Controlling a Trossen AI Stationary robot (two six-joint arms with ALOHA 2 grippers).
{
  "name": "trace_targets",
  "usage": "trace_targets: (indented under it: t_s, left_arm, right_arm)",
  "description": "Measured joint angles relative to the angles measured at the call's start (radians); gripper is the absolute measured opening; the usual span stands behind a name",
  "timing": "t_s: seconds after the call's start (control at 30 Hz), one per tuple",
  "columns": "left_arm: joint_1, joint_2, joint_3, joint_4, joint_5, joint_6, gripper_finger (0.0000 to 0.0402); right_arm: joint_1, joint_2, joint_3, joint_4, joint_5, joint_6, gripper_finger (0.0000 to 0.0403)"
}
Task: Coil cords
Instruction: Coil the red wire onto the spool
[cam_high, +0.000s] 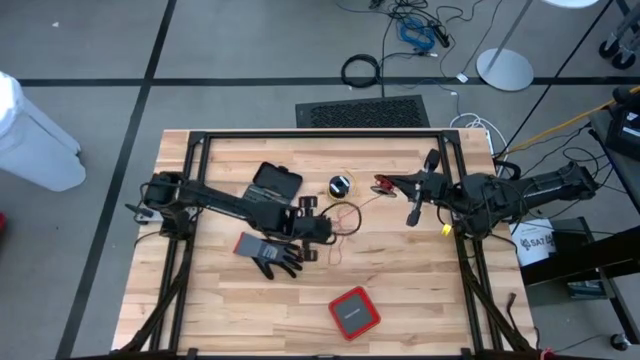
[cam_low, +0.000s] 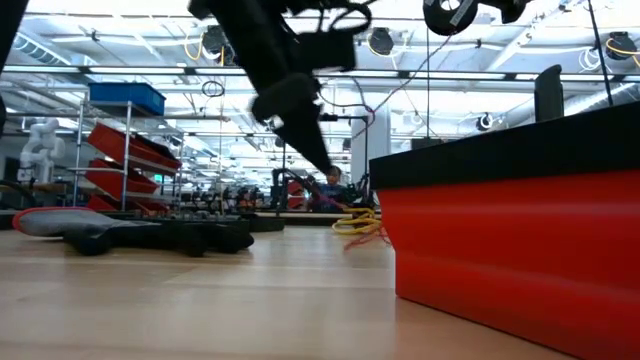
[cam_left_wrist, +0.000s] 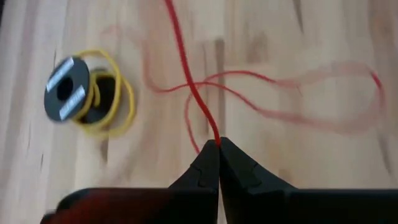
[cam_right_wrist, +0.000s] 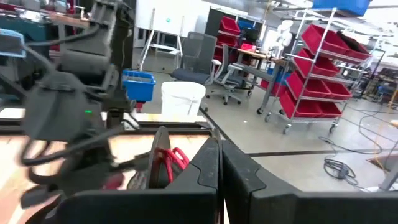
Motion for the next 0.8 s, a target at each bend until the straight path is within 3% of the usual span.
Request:
trace_targets:
  t_s: [0.33, 0.8]
  left_arm:
    - [-0.070, -0.036, 0.000, -0.297, -0.022, -0.155, 0.0000]
    - [-0.178, -0.036, -0.011, -0.379, 0.060, -0.280, 0.0010]
  right_arm:
    - [0.000, -0.012, 0.000, 0.076, 0.098, -0.051, 0.0000]
    - [0.000, -0.011, 0.000, 0.303, 0.098, -0.176, 0.0000]
